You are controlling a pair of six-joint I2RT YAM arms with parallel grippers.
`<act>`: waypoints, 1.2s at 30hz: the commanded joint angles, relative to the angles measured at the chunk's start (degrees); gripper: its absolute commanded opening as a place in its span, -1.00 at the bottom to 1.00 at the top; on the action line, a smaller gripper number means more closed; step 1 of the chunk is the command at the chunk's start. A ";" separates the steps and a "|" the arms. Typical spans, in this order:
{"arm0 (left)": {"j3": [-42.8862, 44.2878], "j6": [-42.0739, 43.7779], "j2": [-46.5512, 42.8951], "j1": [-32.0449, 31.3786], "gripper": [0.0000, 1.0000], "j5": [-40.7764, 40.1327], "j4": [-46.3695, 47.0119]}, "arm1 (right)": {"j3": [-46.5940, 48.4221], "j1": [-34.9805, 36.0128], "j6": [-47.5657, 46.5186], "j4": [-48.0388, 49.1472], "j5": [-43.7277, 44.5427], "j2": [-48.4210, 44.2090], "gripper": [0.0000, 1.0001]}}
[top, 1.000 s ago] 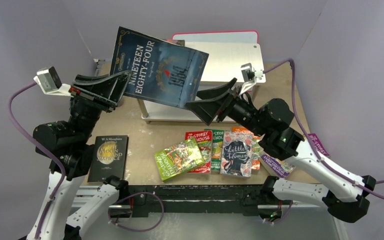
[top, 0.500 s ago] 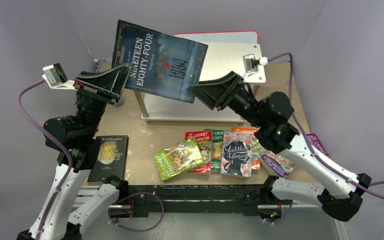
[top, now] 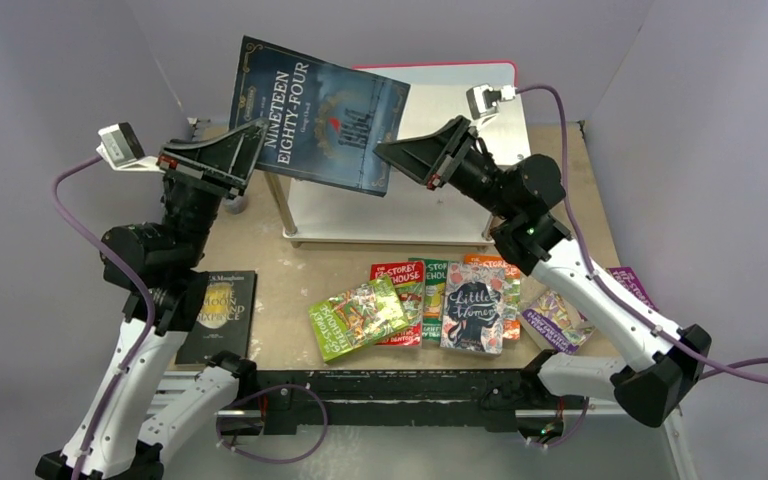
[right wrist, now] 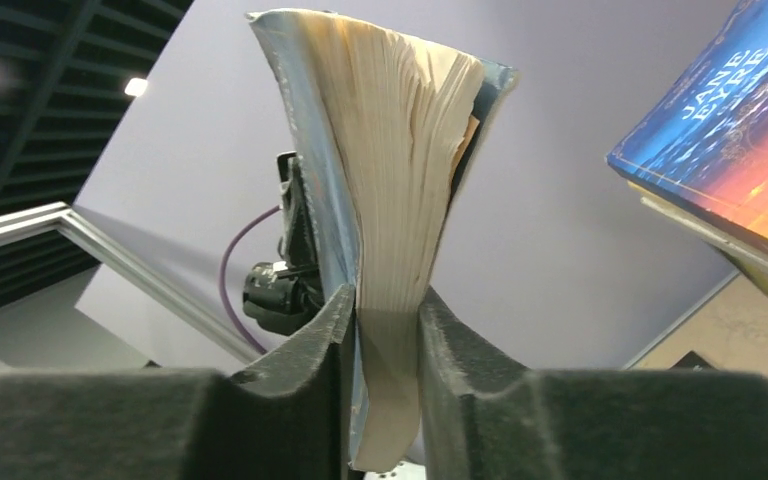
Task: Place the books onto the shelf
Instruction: Pick up the book from the center of the board, then place the book on the shelf.
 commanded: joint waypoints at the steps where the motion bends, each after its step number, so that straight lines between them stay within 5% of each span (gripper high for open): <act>1: 2.24 0.45 -0.97 -0.14 -1.00 -2.82 4.17 | 3.66 -1.13 1.69 5.23 -4.33 0.66 -0.64; 4: 5.55 4.68 -0.69 -0.14 -0.67 -8.10 -6.66 | 5.39 -3.09 1.62 4.55 -5.40 2.20 -1.00; 8: 12.82 15.05 1.76 -0.14 -0.02 -18.42 -24.46 | 7.58 -6.22 1.71 3.83 -5.93 4.44 -1.00; 12: 18.40 25.58 6.13 -0.14 0.28 -22.49 -33.49 | 10.31 -9.51 3.15 3.71 -6.85 7.11 -1.00; 20: 25.87 34.49 14.14 -0.14 0.32 -30.92 -39.62 | 19.94 -12.54 2.03 -1.62 -6.64 13.83 -1.00; 27: 28.31 36.35 18.30 -0.05 0.32 -29.22 -41.02 | 26.67 -12.72 2.13 -4.01 -8.86 20.09 -1.00; 36: 32.91 28.71 24.26 7.76 0.39 -13.60 -41.02 | 32.87 -12.76 2.98 -8.35 -11.61 26.32 -1.00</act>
